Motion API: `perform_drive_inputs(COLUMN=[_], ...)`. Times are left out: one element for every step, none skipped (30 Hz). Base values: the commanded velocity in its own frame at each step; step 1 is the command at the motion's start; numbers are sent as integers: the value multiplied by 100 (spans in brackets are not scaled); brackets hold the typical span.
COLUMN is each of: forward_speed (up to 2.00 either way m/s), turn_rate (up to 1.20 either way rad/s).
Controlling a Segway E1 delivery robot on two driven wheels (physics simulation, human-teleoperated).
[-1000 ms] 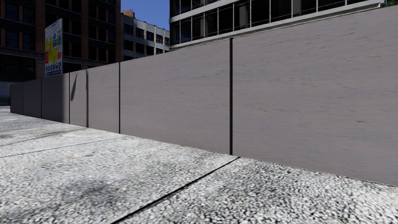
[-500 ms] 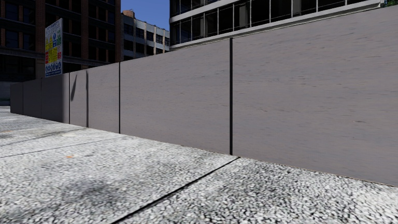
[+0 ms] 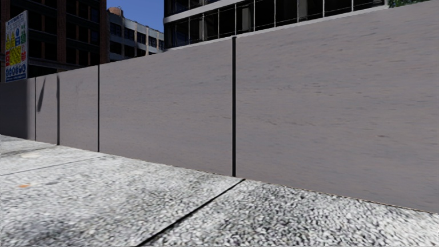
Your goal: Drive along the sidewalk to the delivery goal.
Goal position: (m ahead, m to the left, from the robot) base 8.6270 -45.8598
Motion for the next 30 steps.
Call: perform_drive_inputs(forward_speed=[87, 89, 89, 90, 90, 90, 90, 90, 91, 91, 91, 91, 91, 91, 91, 91, 91, 91, 90, 90, 90, 90, 90, 90, 90, 90, 90, 90, 90, 90], turn_rate=[-43, -43, -43, -43, -44, -49, -54, -54, -58, -59, -63, -63, -70, -73, -75, -76, -76, -80, -85, -86, -86, -87, -87, -87, -87, -87, -87, -88, -92, -92])
